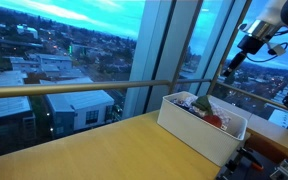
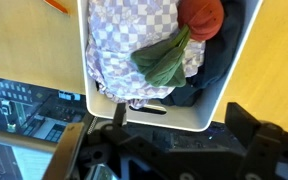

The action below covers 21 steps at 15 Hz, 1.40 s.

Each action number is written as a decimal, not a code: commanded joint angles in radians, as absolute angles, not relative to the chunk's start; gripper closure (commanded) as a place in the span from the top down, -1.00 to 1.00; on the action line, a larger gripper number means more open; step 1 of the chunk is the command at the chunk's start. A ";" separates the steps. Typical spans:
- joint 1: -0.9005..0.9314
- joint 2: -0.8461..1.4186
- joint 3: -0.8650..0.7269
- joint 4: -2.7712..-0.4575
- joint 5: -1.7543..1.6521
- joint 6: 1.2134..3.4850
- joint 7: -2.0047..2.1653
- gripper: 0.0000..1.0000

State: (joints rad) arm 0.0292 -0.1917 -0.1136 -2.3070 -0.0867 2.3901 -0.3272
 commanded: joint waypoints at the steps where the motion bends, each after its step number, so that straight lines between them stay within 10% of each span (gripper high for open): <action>1: 0.005 -0.034 -0.095 -2.232 -0.100 2.472 -0.307 1.00; 16: -0.014 0.434 -0.098 -2.084 -0.216 2.508 -0.183 1.00; 17: -0.010 0.451 -0.100 -2.081 -0.225 2.507 -0.171 0.50; 21: 0.005 0.444 -0.095 -2.086 -0.245 2.486 -0.138 0.02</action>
